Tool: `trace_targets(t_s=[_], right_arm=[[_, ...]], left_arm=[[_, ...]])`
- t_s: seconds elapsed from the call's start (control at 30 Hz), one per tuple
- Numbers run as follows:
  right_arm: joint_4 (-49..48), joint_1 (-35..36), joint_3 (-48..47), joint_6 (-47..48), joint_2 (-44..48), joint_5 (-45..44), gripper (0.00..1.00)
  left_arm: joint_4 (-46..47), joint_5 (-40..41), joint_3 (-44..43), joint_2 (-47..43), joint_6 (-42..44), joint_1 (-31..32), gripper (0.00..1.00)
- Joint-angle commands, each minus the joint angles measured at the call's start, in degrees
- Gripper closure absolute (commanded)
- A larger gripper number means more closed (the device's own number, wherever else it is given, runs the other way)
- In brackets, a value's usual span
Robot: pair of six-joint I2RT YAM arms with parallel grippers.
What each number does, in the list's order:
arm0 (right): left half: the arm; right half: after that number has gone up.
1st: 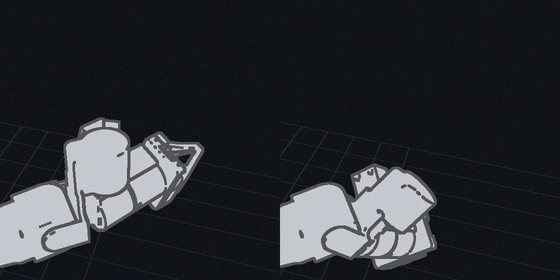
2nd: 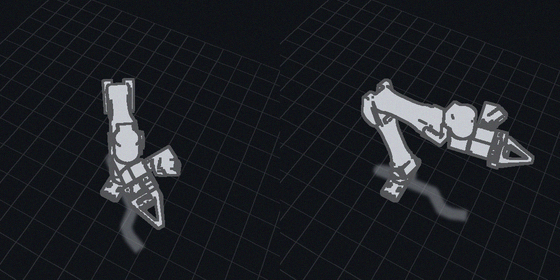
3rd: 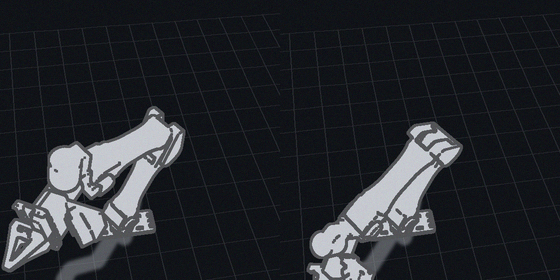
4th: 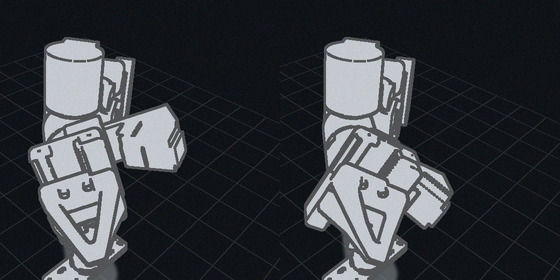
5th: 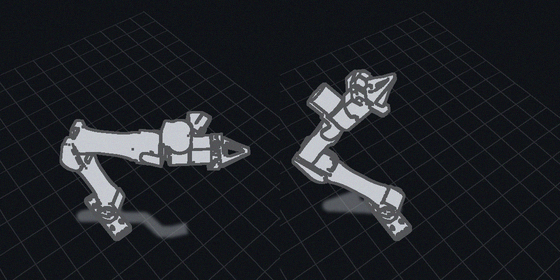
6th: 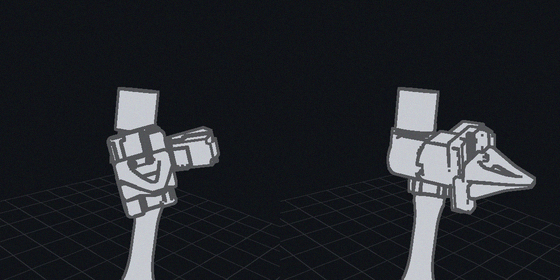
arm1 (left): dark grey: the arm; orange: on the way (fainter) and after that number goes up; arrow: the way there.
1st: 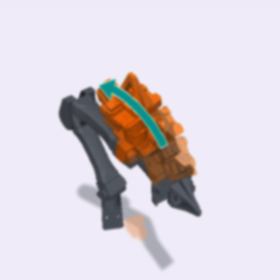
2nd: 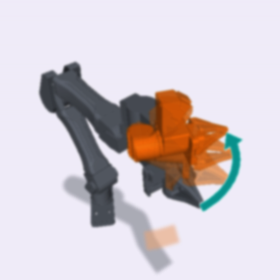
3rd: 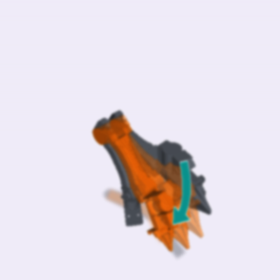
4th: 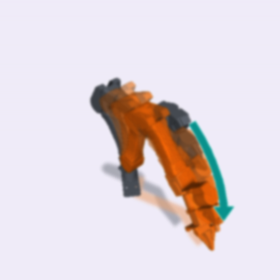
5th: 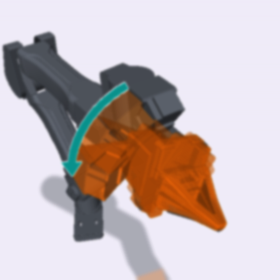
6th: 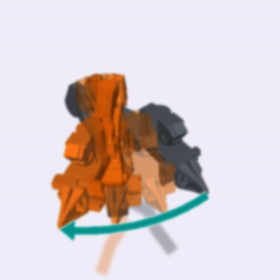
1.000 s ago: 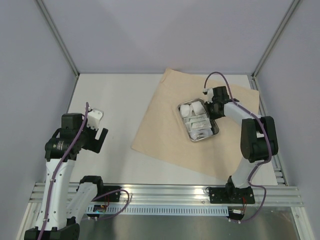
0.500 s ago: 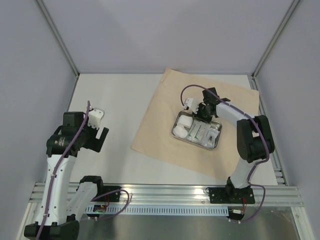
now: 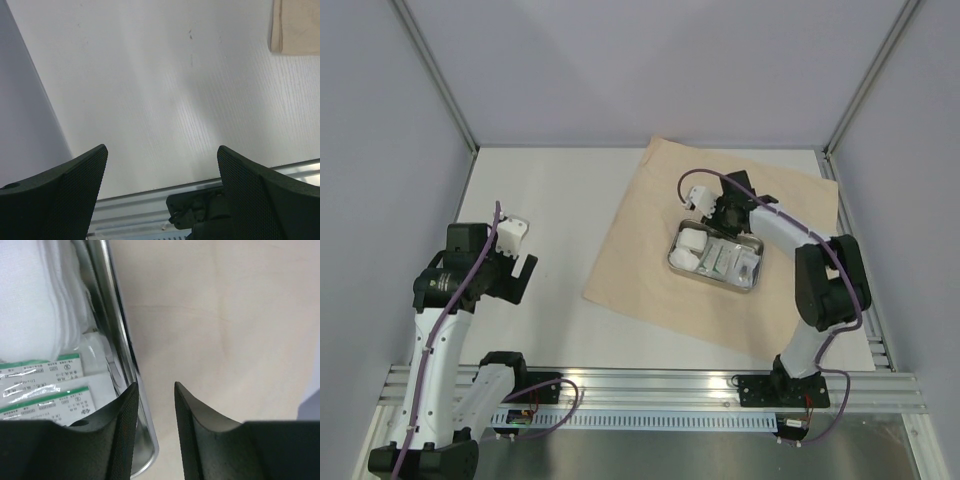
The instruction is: Prepare the surgical pack
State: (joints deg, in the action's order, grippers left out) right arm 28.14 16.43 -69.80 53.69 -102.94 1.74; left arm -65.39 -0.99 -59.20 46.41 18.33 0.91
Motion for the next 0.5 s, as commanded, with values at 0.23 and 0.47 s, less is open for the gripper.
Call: trace_targets(t_s=[0.23,0.47], right_arm=[[-13.4,-0.3,11.8,-40.3,21.5,-18.4,0.59],[7.5,-3.7,10.6,-72.7,18.6,-23.4,0.57]], left_arm=[[1.0,-0.4,-0.6,-1.6,0.6,-0.5,0.00],[1.0,-0.9,-0.7,-2.6,0.5,-0.5,0.00]])
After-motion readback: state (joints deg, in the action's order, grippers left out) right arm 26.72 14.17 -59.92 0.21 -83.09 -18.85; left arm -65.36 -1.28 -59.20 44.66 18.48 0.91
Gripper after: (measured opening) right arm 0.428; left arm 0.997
